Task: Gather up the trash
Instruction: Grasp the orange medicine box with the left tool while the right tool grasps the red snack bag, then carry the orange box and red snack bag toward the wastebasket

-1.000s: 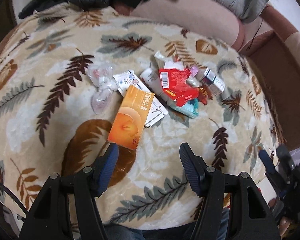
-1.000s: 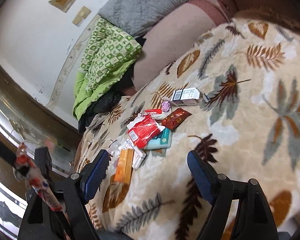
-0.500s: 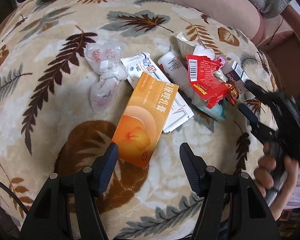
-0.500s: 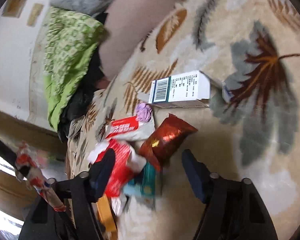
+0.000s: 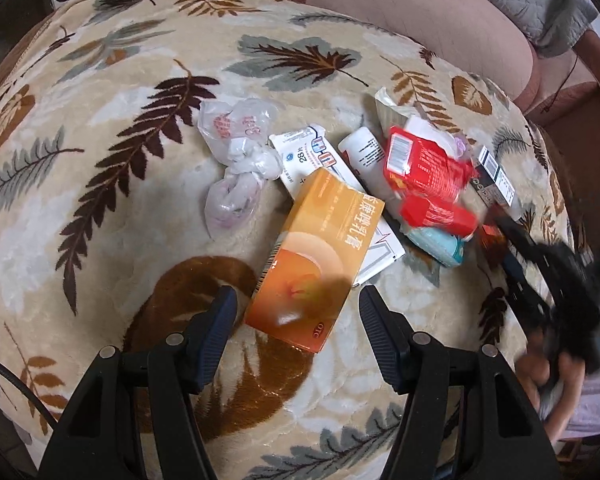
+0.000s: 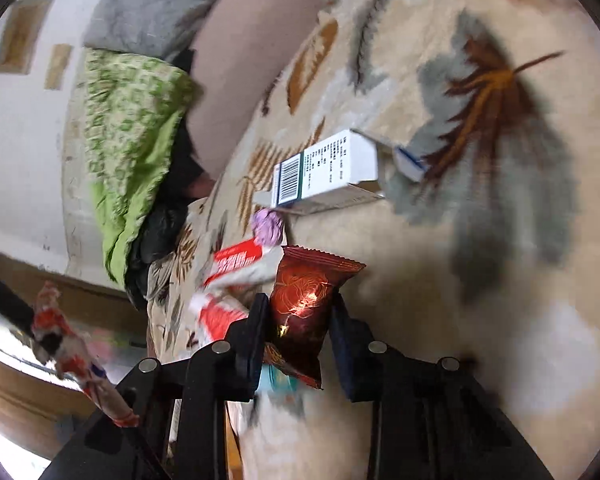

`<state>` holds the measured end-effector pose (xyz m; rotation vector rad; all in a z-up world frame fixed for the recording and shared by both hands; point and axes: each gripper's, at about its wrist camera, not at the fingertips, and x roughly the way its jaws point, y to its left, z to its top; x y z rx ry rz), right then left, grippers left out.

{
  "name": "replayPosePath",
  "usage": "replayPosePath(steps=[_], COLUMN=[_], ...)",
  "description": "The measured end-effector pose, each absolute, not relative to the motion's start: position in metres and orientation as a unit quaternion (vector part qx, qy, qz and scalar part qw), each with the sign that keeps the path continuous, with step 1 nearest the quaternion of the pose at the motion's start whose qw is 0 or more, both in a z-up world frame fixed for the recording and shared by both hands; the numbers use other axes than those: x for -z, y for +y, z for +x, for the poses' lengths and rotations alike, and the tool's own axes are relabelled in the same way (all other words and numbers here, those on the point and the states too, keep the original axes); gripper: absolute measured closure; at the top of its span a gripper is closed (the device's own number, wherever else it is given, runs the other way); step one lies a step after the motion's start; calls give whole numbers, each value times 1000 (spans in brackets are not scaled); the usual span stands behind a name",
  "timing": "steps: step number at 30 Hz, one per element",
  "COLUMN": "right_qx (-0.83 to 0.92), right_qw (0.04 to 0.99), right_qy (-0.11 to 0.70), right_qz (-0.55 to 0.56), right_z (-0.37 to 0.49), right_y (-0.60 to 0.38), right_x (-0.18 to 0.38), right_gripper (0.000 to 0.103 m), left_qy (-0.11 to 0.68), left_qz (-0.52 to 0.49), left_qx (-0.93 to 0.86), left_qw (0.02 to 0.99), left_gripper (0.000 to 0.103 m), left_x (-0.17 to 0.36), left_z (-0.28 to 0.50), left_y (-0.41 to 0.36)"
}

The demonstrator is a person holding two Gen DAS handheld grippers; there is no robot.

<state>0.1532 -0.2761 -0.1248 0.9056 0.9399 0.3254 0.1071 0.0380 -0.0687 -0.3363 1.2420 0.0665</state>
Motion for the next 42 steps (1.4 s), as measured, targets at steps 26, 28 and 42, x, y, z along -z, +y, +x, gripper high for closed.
replayPosePath(steps=[26, 28, 42], right_qx=[-177, -175, -191], right_qw=[873, 873, 889], right_qy=[295, 294, 264], right_qz=[346, 346, 322], right_z=[-106, -115, -141], right_y=[-331, -335, -332], right_x=[17, 16, -16], right_gripper=[71, 71, 71], left_qy=[479, 468, 381], left_qz=[-121, -129, -178], left_qx=[-29, -25, 14], left_qw=[869, 874, 907], left_gripper=[53, 54, 54], left_x=[15, 9, -34], left_z=[73, 67, 10], left_y=[20, 22, 11])
